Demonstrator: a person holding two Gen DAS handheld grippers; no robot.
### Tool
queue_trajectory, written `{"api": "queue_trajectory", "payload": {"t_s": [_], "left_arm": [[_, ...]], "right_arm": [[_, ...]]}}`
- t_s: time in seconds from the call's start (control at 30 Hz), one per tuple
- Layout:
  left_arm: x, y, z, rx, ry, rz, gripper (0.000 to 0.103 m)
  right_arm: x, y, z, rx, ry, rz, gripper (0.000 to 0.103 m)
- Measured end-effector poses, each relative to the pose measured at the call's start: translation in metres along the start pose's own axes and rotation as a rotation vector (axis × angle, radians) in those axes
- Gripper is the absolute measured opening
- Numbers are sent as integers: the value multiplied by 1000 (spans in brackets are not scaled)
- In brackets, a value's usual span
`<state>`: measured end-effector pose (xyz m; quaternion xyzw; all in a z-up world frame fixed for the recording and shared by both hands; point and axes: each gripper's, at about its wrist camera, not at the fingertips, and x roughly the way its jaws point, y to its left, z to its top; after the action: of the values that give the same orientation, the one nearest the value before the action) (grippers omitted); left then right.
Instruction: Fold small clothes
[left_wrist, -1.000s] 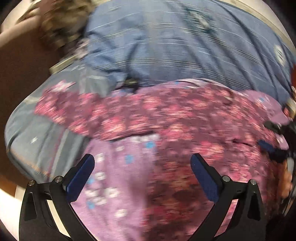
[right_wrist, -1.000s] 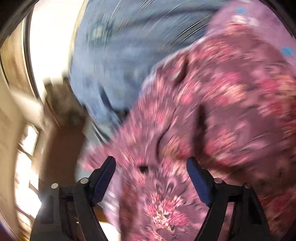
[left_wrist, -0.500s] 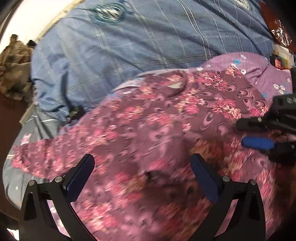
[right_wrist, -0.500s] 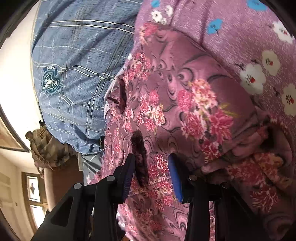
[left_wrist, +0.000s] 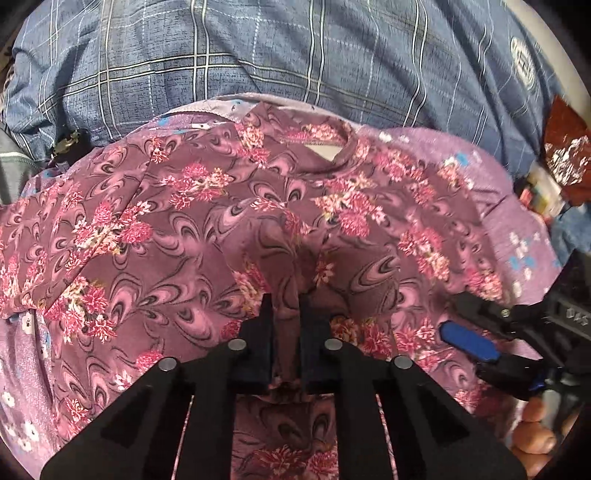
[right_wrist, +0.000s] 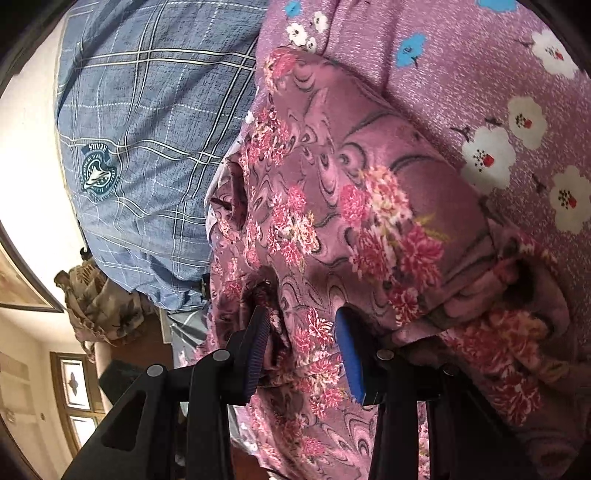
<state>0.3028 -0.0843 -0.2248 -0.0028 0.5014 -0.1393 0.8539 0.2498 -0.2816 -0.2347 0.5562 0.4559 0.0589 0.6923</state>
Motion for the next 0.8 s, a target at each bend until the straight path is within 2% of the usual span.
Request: {"api": "queue_trajectory", "payload": {"t_s": [0.07,0.2,0.3,0.33,0.37,0.4,0.47,0.53,0.6,0.63,0.67,0.73,0.8], "left_arm": [[-13,10,1,-27,-28,-39,7],[-32,43,6,-88,-47,-69,7],[-36,91,7,-250,-7,-219,12],[-37,103,5,-294,-7,-228,15],[-38,120,2,-355,-8,-233,26],[-39,135,-2,-405,-9,-232,30],[-46,150,-9,-465,-25,-198,31],[-58,139,-14,-418,-62,-169,31],[-67,102,-14,-255,-84,-109,36],[-72,72,-17,-131,-98,-66,51],[-75,52,-20,-57,-102,-33,70],[-75,11,-21,59,-120,19,84],[-70,-12,-19,101,-122,17,85]], "right_arm": [[-3,4,-1,-33,-24,-17,40],[-7,16,-4,-114,-74,-61,40],[-1,15,-4,-127,-67,-84,41],[2,14,-4,-128,-62,-93,40],[4,12,-3,-129,-59,-94,38],[5,11,-2,-132,-58,-91,38],[5,10,0,-127,-55,-87,37],[6,11,0,-120,-52,-83,37],[7,10,1,-123,-51,-84,37],[7,11,1,-125,-51,-86,38],[8,12,1,-126,-51,-85,38],[8,11,1,-120,-47,-76,38],[6,7,4,-95,-38,-52,37]]}}
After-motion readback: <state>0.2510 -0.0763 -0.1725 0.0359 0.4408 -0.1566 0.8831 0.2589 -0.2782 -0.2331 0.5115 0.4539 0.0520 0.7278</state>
